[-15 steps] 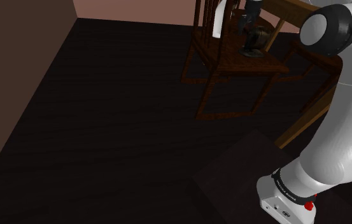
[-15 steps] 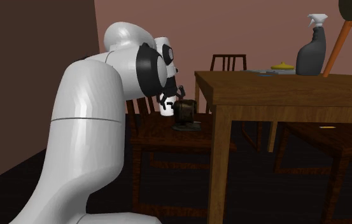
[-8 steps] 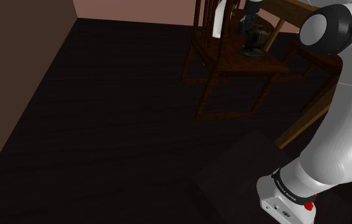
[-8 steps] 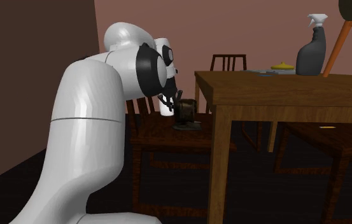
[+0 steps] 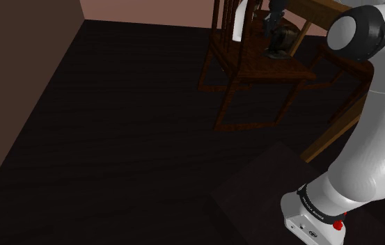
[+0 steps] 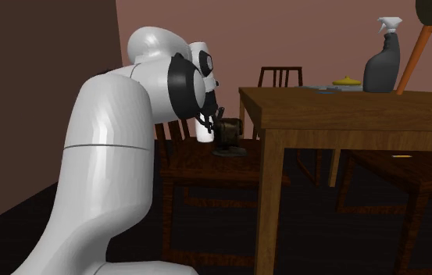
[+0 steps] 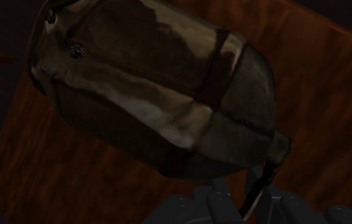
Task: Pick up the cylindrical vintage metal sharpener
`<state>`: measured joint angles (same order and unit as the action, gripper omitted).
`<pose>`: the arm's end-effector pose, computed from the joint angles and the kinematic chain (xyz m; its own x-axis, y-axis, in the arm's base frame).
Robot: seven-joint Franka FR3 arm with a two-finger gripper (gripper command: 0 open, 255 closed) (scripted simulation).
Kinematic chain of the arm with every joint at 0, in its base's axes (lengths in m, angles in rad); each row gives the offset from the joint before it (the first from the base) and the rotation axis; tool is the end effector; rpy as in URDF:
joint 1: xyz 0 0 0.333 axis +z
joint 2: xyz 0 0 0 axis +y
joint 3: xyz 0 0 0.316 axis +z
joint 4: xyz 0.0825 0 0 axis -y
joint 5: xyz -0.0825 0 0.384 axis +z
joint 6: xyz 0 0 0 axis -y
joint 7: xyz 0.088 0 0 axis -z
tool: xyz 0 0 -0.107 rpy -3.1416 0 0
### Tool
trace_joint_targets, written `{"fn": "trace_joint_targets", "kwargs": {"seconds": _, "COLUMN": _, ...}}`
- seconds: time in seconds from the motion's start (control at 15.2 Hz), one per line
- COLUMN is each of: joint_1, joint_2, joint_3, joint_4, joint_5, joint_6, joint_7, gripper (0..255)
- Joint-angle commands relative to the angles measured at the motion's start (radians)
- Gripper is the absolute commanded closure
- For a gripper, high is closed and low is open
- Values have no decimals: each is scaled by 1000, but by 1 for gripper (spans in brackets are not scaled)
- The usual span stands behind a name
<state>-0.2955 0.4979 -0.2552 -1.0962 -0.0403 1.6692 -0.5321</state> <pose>0.6203 -0.3296 0.5532 0.9998 0.0183 -0.0060 0.0191 -0.9830 0.1827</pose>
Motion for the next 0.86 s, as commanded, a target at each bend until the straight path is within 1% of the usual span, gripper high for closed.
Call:
{"fn": "trace_joint_targets", "kwargs": {"seconds": 0.0, "joint_1": -4, "joint_2": 16, "joint_3": 0, "joint_4": 53, "joint_5": 3, "joint_6": -36, "joint_7": -3, "gripper": 255}}
{"fn": "trace_joint_targets", "kwargs": {"seconds": 0.4, "joint_1": -25, "joint_2": 77, "joint_3": 2, "joint_4": 236, "joint_5": 17, "joint_6": -157, "joint_7": -17, "gripper": 255}}
{"fn": "trace_joint_targets", "kwargs": {"seconds": 0.53, "joint_1": -36, "joint_2": 111, "joint_3": 3, "joint_4": 323, "joint_5": 24, "joint_6": -209, "joint_7": -23, "gripper": 255}}
{"fn": "trace_joint_targets", "kwargs": {"seconds": 0.66, "joint_1": -55, "joint_2": 168, "joint_3": 5, "joint_4": 451, "joint_5": 35, "joint_6": -279, "joint_7": -29, "gripper": 255}}
{"fn": "trace_joint_targets", "kwargs": {"seconds": 0.79, "joint_1": -57, "joint_2": 175, "joint_3": 5, "joint_4": 467, "joint_5": 36, "joint_6": -287, "joint_7": -30, "gripper": 255}}
